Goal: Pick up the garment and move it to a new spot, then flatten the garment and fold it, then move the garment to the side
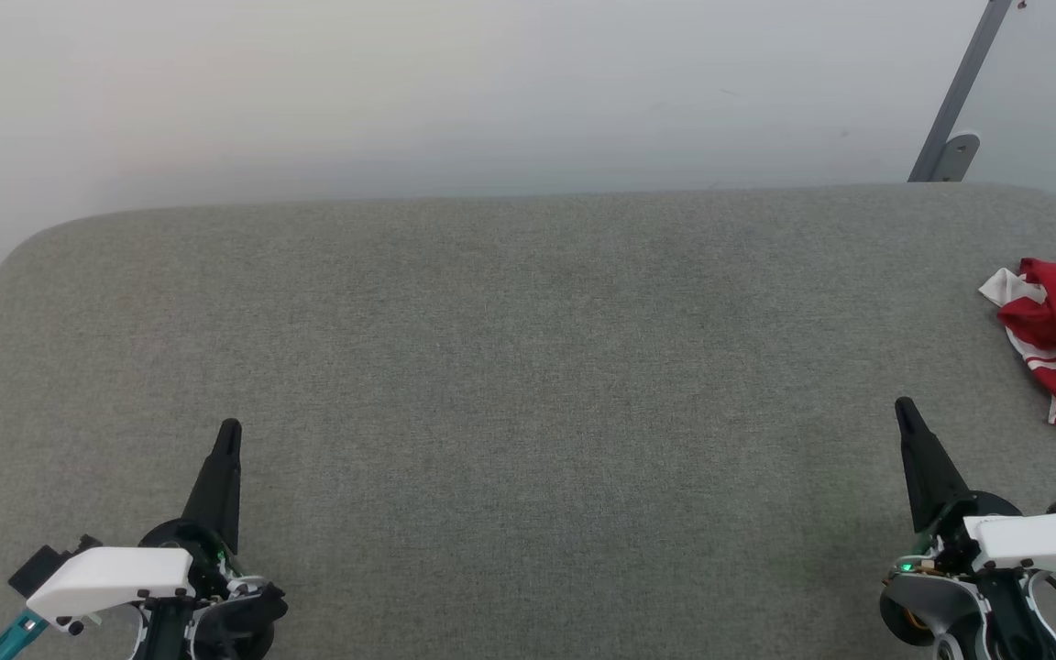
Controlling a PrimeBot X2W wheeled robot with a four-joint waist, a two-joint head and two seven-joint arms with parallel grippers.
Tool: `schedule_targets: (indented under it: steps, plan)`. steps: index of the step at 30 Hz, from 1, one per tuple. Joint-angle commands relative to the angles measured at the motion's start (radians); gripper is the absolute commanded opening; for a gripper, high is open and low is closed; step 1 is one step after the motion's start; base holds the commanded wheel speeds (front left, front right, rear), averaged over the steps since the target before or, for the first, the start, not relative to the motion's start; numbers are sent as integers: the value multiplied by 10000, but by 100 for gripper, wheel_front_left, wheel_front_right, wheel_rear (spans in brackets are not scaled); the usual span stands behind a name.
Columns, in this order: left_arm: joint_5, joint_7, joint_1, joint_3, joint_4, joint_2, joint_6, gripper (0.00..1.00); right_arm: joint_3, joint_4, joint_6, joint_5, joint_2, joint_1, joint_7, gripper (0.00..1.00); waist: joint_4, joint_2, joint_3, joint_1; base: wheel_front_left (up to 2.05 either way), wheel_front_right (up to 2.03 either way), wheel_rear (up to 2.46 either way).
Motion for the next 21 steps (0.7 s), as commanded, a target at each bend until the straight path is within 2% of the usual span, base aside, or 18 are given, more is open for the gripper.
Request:
schedule_targets:
  steps: [1,21]
  plan:
    - [-7,39,-118,35,2,-17,-53,0,-2,1,0,36,15,-89,12,0,0,0,0,0,0,0,0]
    - [12,50,-120,45,1,-26,-53,0,1,1,0,37,15,-88,11,0,0,0,0,0,0,0,0]
